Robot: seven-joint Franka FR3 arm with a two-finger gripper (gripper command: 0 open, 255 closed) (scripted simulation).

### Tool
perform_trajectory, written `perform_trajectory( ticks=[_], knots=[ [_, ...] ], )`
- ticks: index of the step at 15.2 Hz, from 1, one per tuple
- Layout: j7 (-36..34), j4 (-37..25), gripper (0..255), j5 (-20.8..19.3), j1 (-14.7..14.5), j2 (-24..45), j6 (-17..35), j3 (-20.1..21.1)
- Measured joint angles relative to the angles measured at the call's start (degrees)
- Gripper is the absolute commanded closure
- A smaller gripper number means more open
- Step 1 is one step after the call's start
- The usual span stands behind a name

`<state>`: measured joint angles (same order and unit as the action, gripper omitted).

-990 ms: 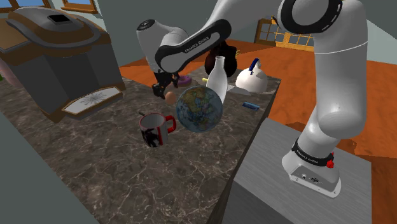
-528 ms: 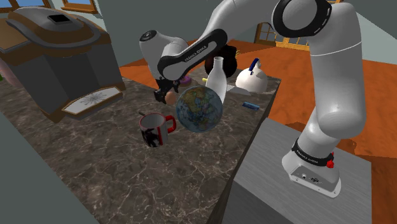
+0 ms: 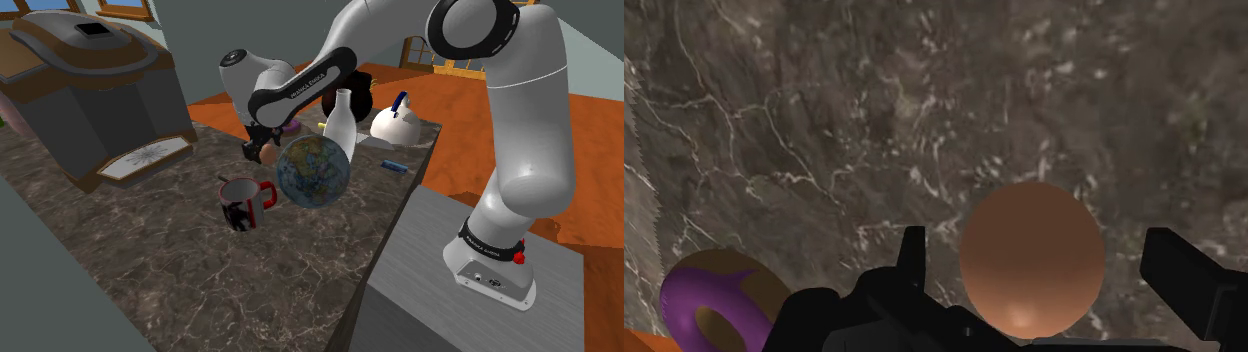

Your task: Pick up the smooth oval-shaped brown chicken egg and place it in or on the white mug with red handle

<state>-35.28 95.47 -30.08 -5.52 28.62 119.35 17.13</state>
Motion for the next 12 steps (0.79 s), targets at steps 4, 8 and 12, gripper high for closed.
perform_trajectory(
  ticks=[4,8,12],
  knots=[
    [0.00,-0.02,255,0.00,-0.01,-0.01,0.01,0.01],
    [0.00,-0.02,255,0.00,-0.01,-0.01,0.01,0.01],
    [0.35,-0.24,255,0.28,0.08,-0.47,-0.63,0.13]
  ],
)
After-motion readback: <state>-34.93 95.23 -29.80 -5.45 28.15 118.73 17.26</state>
